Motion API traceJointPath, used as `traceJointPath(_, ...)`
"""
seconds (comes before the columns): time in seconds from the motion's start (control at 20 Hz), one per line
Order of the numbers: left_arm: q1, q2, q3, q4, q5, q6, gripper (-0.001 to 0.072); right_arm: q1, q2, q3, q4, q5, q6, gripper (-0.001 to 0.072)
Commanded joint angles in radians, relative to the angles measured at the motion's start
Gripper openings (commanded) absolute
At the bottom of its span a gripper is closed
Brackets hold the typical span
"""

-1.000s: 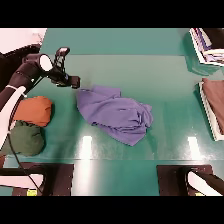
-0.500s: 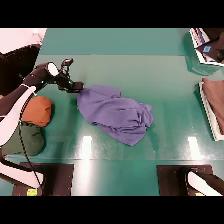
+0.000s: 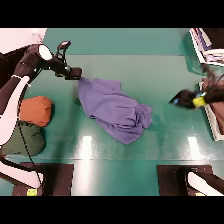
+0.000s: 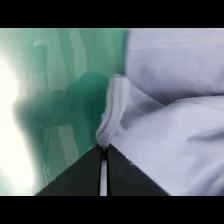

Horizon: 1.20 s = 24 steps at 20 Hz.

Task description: Fold the shirts.

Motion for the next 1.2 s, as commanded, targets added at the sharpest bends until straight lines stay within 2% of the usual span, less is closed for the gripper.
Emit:
traceJointPath(0.0, 0.001, 0.000, 0.042, -0.015, -0.023, 0.005, 0.0027, 0.034, -0.082, -0.208, 0.145, -0.087, -0.096, 0.0444)
traceJointPath(0.1, 0.001, 0.000, 0.042, -0.015, -0.026, 0.005, 0.0027, 0.094, -0.139, -0.241, 0.219, -0.167, -0.134, 0.0443)
traceJointPath(0.25, 0.001, 0.000, 0.042, -0.015, -0.033, 0.005, 0.0027, 0.190, -0.223, -0.211, 0.209, -0.217, -0.134, 0.0439)
traceJointPath(0.3, 0.001, 0.000, 0.042, -0.015, -0.033, 0.005, 0.0027, 0.210, -0.246, -0.196, 0.207, -0.230, -0.134, 0.0412)
traceJointPath(0.35, 0.001, 0.000, 0.042, -0.015, -0.037, 0.005, 0.0027, 0.226, -0.265, -0.181, 0.206, -0.244, -0.134, 0.0328)
traceJointPath(0.4, 0.001, 0.000, 0.042, -0.015, -0.041, 0.005, 0.0026, 0.235, -0.277, -0.167, 0.204, -0.255, -0.134, 0.0189)
traceJointPath(0.45, 0.001, 0.000, 0.042, -0.013, -0.044, 0.005, 0.0027, 0.234, -0.281, -0.151, 0.191, -0.259, -0.133, 0.0012)
traceJointPath(0.65, 0.001, 0.080, 0.058, 0.053, -0.051, 0.004, 0.0026, 0.184, -0.188, -0.058, 0.129, -0.250, -0.130, 0.0016)
traceJointPath(0.85, 0.001, 0.322, 0.128, 0.132, -0.042, 0.005, 0.0026, 0.067, 0.025, 0.169, 0.128, -0.204, -0.131, 0.0016)
traceJointPath(1.15, 0.001, 0.694, 0.277, 0.127, -0.004, 0.005, 0.0027, -0.073, 0.261, 0.561, 0.128, -0.164, -0.132, 0.0016)
